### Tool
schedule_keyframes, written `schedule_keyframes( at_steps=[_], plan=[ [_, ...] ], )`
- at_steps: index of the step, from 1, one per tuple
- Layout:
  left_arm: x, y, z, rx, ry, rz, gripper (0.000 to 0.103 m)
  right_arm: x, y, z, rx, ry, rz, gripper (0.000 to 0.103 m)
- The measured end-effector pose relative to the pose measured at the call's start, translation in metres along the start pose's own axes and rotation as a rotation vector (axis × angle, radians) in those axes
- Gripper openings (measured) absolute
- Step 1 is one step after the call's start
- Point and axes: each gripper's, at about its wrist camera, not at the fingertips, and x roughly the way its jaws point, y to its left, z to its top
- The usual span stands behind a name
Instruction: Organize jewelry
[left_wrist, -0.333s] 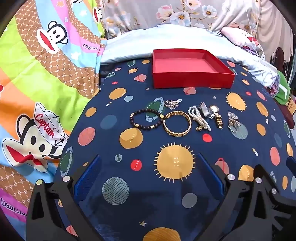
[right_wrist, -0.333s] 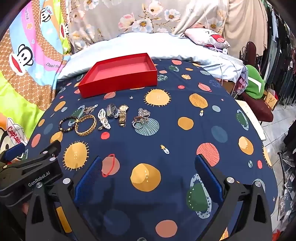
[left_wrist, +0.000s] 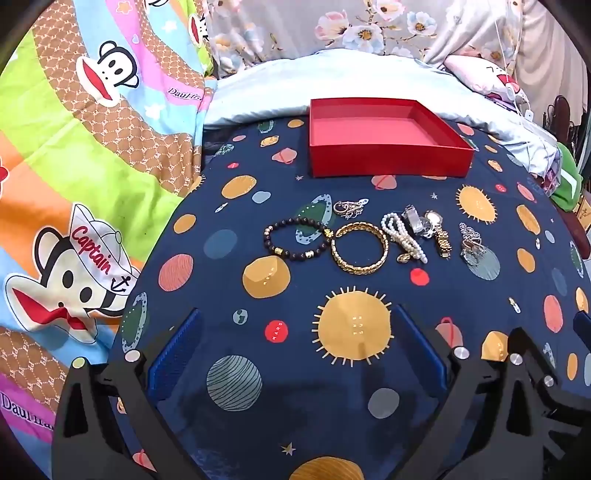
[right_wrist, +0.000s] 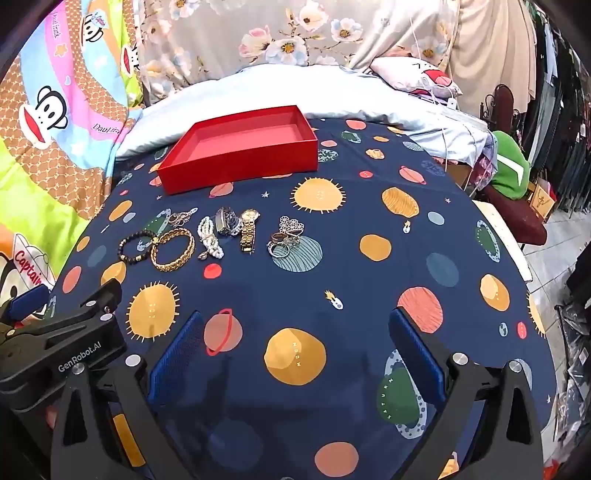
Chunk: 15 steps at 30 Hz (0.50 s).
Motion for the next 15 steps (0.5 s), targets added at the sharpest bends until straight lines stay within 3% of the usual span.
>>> schedule_keyframes(
  at_steps=[15],
  plan=[
    [0.0083, 0.0026, -0.0024, -0.009, 0.021, 0.006, 0.098, 0.0018, -0.0015, -0.0017, 0.000, 0.008, 0.009, 0.098]
  ],
)
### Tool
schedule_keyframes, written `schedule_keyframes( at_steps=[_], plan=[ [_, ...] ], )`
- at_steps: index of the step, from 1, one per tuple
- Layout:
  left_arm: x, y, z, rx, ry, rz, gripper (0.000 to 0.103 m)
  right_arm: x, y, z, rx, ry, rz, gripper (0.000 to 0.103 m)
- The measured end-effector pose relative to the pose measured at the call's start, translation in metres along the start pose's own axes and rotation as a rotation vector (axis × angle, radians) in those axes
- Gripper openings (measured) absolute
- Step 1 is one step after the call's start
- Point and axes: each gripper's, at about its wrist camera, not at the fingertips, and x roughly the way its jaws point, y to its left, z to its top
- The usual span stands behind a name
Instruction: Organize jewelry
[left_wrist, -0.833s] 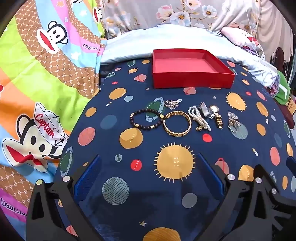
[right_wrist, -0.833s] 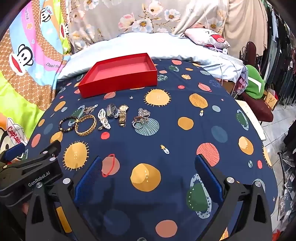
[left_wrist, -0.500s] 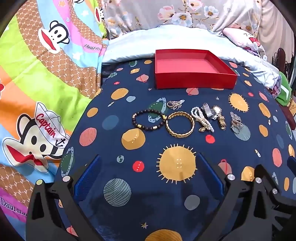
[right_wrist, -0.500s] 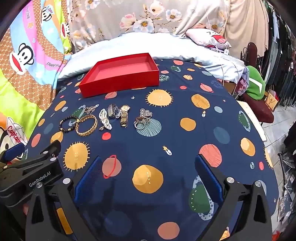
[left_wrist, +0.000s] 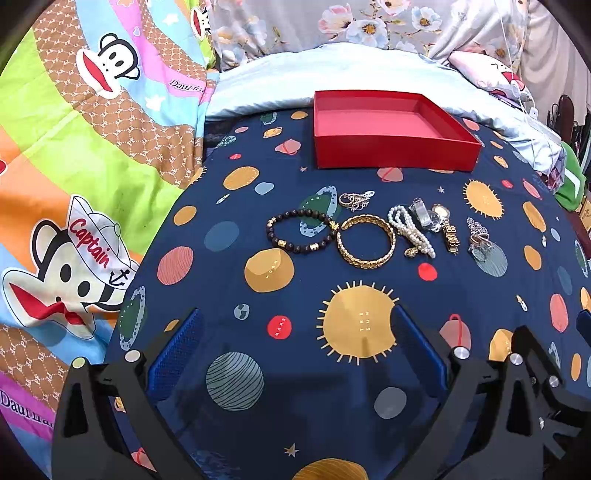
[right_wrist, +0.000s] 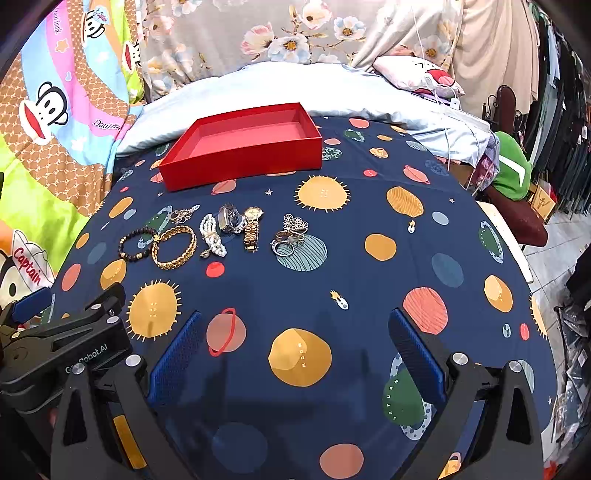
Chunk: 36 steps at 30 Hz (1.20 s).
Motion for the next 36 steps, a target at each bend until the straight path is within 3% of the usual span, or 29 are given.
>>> schedule_keyframes(
  at_steps=[36],
  plan=[
    [-0.015, 0.001, 0.028, -0.012, 0.002, 0.012, 0.098, -0.018, 0.004, 0.031, -0.035, -0.017, 0.005, 0.098]
  ],
)
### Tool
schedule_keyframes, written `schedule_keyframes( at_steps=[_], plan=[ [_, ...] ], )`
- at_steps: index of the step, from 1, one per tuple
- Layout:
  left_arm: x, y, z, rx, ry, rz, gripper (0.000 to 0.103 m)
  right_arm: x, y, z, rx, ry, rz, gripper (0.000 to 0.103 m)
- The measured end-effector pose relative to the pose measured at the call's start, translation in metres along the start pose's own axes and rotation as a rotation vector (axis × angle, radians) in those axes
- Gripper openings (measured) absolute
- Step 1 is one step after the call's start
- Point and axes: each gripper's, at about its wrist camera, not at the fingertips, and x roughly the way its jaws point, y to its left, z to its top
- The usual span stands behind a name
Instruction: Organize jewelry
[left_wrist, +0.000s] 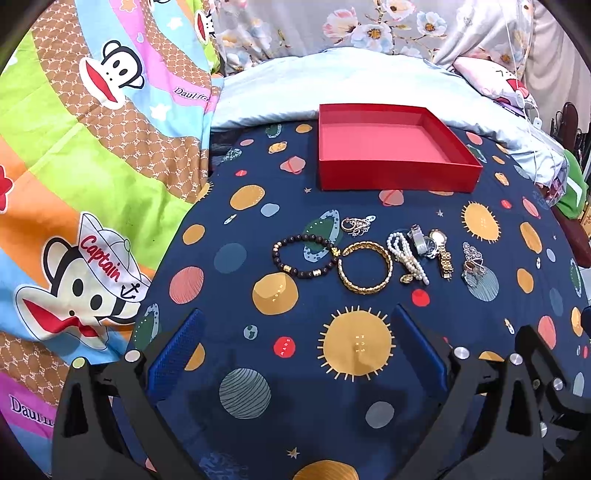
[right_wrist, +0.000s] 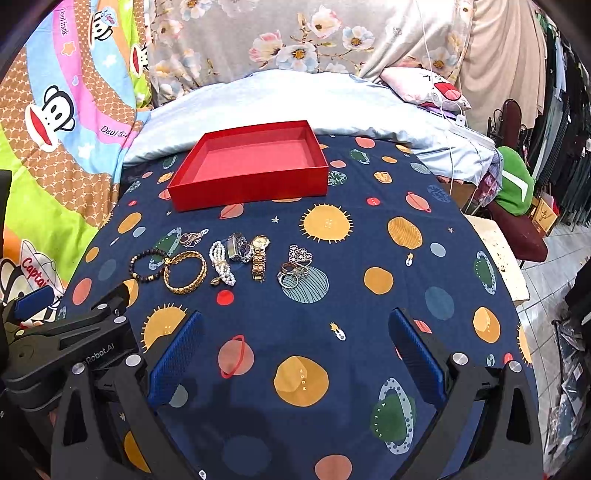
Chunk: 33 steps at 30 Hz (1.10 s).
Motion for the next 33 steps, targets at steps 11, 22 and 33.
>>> schedule_keyframes(
  at_steps=[11, 22, 33],
  plan=[
    [0.002, 0.002, 0.002, -0.001, 0.002, -0.003, 0.098, 0.000, 0.000, 0.000, 0.000, 0.000, -0.001, 0.098],
    [0.007, -0.003, 0.001, 0.000, 0.016, -0.004, 0.098, 0.004, 0.001, 0.002, 0.001, 0.008, -0.007, 0.098],
    [0.015, -0.003, 0.002, -0.012, 0.031, -0.016, 0.098, 0.014, 0.002, 0.001, -0.008, 0.023, 0.001, 0.098]
  ],
)
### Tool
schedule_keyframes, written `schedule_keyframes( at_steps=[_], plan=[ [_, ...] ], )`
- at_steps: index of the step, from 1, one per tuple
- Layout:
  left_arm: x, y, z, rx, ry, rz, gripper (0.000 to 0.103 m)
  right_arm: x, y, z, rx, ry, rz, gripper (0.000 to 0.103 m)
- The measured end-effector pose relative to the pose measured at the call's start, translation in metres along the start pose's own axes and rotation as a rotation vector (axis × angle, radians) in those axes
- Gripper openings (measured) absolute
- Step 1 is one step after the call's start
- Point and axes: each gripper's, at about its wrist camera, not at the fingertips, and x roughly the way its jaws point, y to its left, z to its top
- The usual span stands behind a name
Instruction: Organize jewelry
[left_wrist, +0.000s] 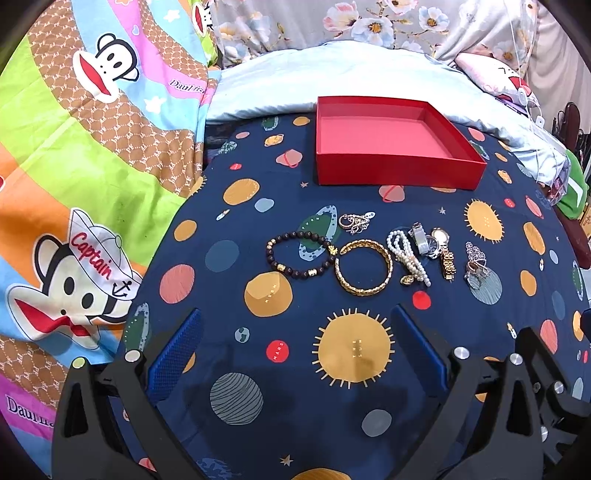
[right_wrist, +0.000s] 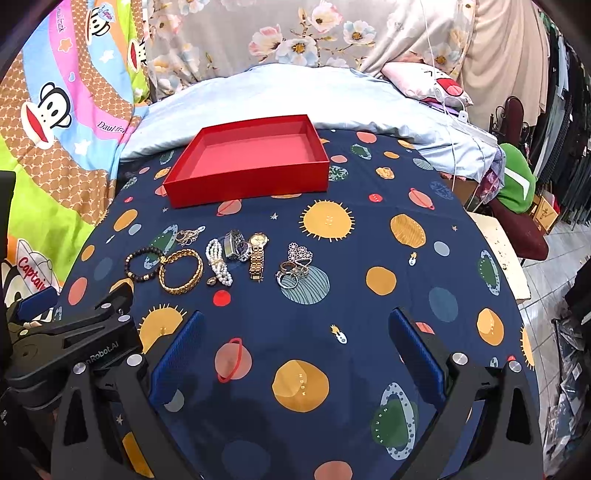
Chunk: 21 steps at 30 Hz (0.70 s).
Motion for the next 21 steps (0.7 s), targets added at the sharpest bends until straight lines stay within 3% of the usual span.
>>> schedule_keyframes(
  at_steps=[8, 14, 21],
  plan=[
    [0.020, 0.019, -0.004, -0.045, 0.048, -0.037, 0.098, 0.019, 0.001, 0.007, -0.021, 0.027, 0.010, 0.090],
    [0.041, 0.046, -0.005, -0.088, 0.091, 0.017, 0.098, 0.054, 0.003, 0.021, -0.002, 0.078, 0.068, 0.067],
    [0.060, 0.054, -0.005, -0.089, 0.124, 0.001, 0.098, 0.092, 0.020, 0.037, -0.045, 0.120, 0.084, 0.041]
  ],
)
